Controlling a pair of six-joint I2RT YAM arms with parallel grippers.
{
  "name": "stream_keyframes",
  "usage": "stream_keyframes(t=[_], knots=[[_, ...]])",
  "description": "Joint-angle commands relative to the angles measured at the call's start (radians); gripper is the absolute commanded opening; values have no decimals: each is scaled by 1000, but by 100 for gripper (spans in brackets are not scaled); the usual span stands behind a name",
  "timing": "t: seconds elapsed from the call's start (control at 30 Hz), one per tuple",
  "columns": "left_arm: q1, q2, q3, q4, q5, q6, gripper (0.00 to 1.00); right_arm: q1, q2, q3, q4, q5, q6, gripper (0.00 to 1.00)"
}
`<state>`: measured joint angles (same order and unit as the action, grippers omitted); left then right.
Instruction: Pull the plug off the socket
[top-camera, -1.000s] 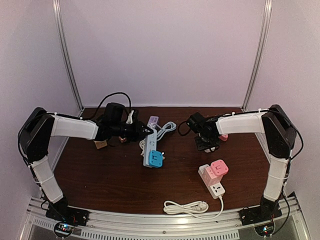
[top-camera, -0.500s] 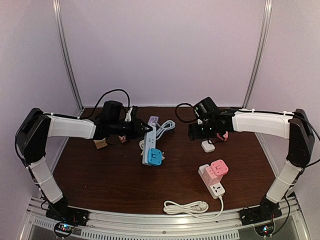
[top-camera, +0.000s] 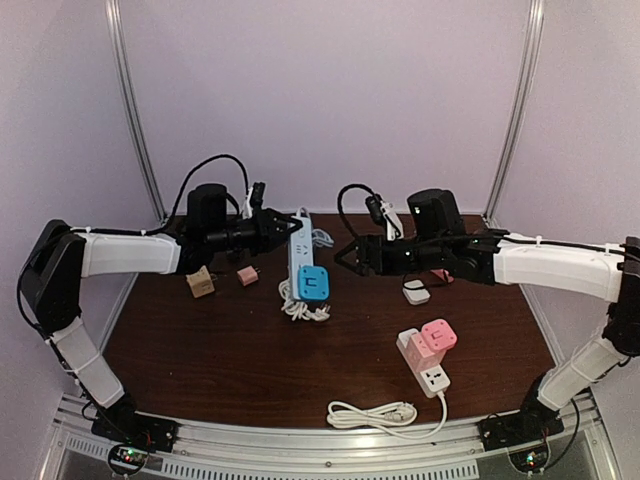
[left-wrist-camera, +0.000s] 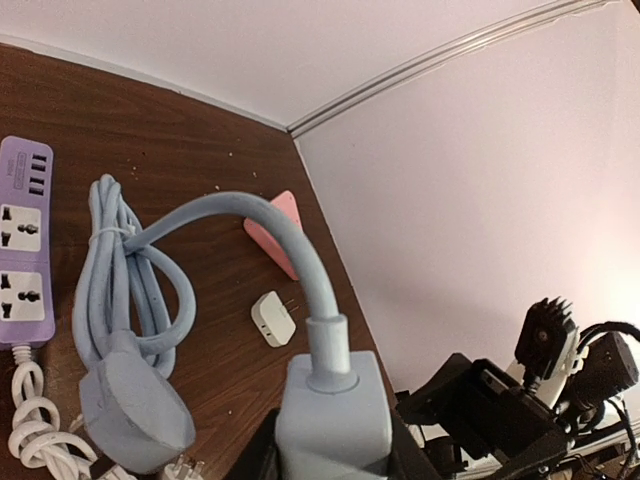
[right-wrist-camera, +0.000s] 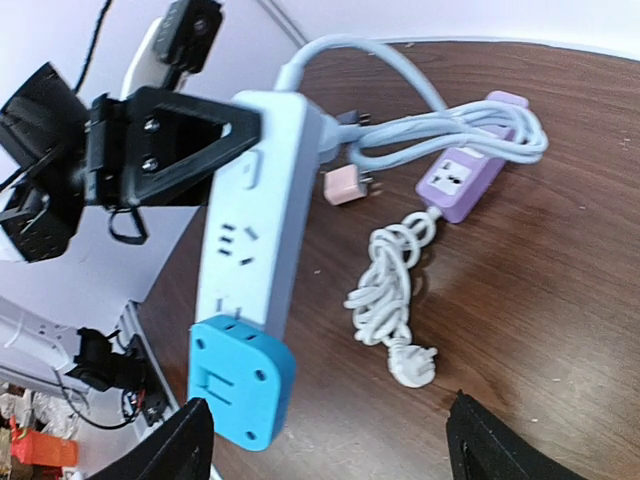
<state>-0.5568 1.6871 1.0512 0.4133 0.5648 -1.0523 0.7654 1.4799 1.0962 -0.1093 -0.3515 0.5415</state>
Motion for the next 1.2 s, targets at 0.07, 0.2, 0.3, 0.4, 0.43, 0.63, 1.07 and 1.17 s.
stream_keyframes(t=[0.07,0.2,0.3,0.4,0.43,0.63,1.07,1.17], knots=[[6,-49,4,329,41,-95,0,29,-12,-35,208,-175,83,81],[6,-48,0,406,42,-121,0,40,12,-54,276,-214,138,80],[6,-49,-4,451,42,-136,0,41,19,-64,325,-236,168,79],[6,-48,-14,507,45,-153,0,41,22,-61,341,-246,181,78],[6,-47,-19,530,47,-162,0,41,27,-57,339,-249,184,78],[6,-43,-30,592,54,-188,0,40,57,-50,380,-289,218,71],[14,-47,-29,401,-17,-60,0,50,43,-49,415,-316,251,34],[14,-43,-10,382,-17,-43,0,53,44,-50,408,-313,249,33]])
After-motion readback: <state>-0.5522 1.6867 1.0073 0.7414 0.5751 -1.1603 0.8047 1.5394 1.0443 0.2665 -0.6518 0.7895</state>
